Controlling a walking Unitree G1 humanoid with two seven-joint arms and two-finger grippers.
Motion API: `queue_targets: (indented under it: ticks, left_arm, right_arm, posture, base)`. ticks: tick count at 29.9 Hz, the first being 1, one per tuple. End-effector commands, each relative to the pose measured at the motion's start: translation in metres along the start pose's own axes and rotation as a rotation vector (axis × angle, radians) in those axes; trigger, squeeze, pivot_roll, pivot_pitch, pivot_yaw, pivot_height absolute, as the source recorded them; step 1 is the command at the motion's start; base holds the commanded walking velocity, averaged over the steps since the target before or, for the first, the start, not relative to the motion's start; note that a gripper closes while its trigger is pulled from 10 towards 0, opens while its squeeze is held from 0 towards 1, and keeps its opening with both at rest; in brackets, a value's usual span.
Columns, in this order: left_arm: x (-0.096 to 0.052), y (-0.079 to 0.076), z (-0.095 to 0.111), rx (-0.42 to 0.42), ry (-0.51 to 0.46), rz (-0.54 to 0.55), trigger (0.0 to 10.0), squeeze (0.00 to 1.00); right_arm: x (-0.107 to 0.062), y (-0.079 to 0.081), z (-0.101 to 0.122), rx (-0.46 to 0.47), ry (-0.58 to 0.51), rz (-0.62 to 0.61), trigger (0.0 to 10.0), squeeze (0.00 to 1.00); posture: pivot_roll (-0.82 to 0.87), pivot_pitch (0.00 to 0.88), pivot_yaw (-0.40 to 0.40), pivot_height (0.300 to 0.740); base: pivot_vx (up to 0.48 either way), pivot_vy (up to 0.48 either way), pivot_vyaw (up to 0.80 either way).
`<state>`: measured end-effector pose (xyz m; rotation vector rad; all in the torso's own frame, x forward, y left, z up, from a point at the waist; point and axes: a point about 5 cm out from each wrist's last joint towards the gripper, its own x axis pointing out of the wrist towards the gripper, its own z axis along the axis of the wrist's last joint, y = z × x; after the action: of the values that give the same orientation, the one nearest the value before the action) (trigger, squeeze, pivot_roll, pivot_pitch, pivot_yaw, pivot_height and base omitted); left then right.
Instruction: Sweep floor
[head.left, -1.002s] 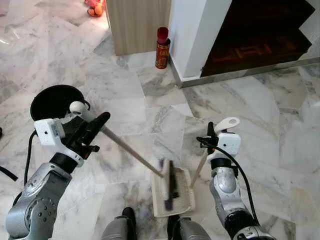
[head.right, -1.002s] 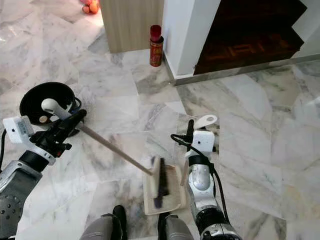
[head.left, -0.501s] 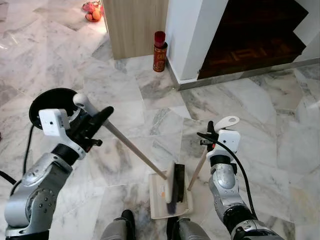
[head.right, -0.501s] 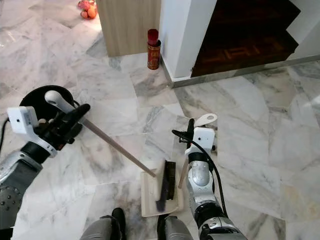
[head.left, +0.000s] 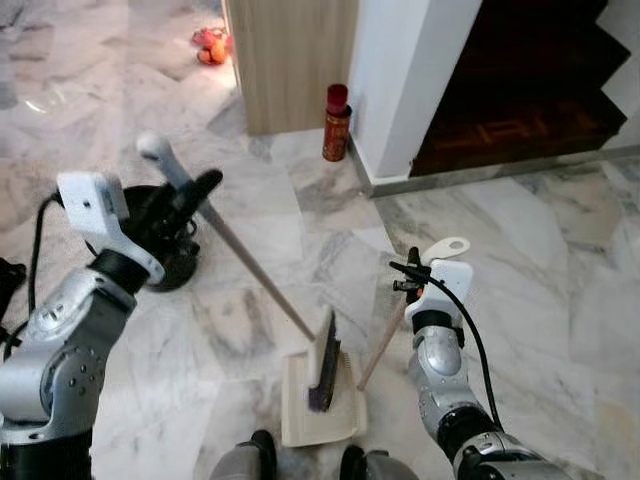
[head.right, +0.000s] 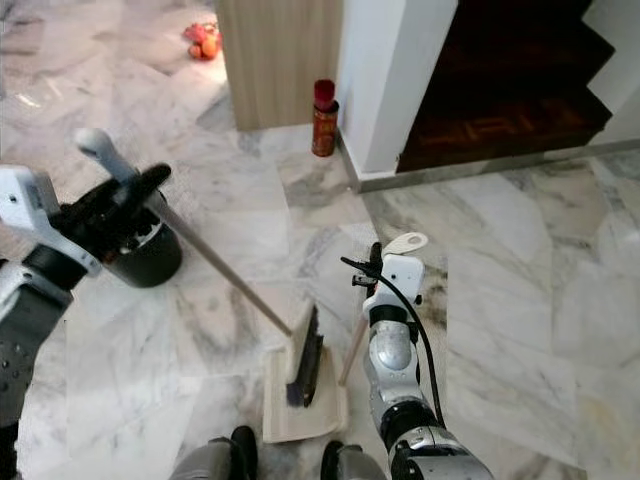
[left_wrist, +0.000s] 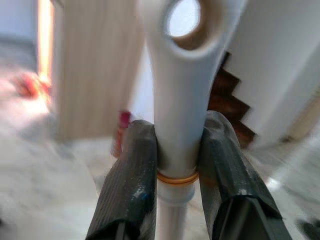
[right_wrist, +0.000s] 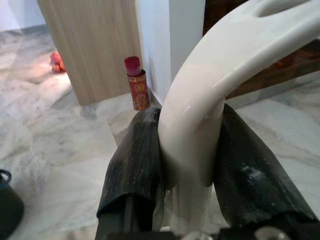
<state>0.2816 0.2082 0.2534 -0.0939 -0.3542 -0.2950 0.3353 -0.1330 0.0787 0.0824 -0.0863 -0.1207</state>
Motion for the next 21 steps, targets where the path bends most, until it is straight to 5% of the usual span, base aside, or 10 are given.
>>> queue_targets:
  ticks: [1,4,10,21]
  left_arm:
    - [-0.003,0.014,0.005,0.192,-0.017,0.101,10.0,0.00]
    - [-0.009,0.023,-0.007,0.247,-0.001,0.203,10.0,0.00]
    - [-0.020,0.020,-0.027,0.332,0.070,0.198,10.0,0.00]
    - [-0.032,-0.004,-0.068,0.320,0.133,0.140,10.0,0.00]
  right_arm:
    - [0.001,-0.003,0.001,0.014,0.003,-0.019,10.0,0.00]
    - [0.003,-0.003,0.004,0.022,-0.010,-0.024,10.0,0.00]
    - [0.006,-0.008,0.008,0.043,-0.024,-0.039,10.0,0.00]
    - [0.013,-0.003,0.025,0.126,-0.107,-0.014,10.0,0.00]
  posture:
    - [0.19,0.115,-0.044,0.740]
    - [0.18,0.110,-0.043,0.740]
    - [0.18,0.104,-0.050,0.740]
    - [0.16,0.109,-0.062,0.740]
  base:
    - [0.000,0.000,0.00]
    - [0.000,0.000,0.00]
    - [0.000,0.000,0.00]
    - [0.000,0.000,0.00]
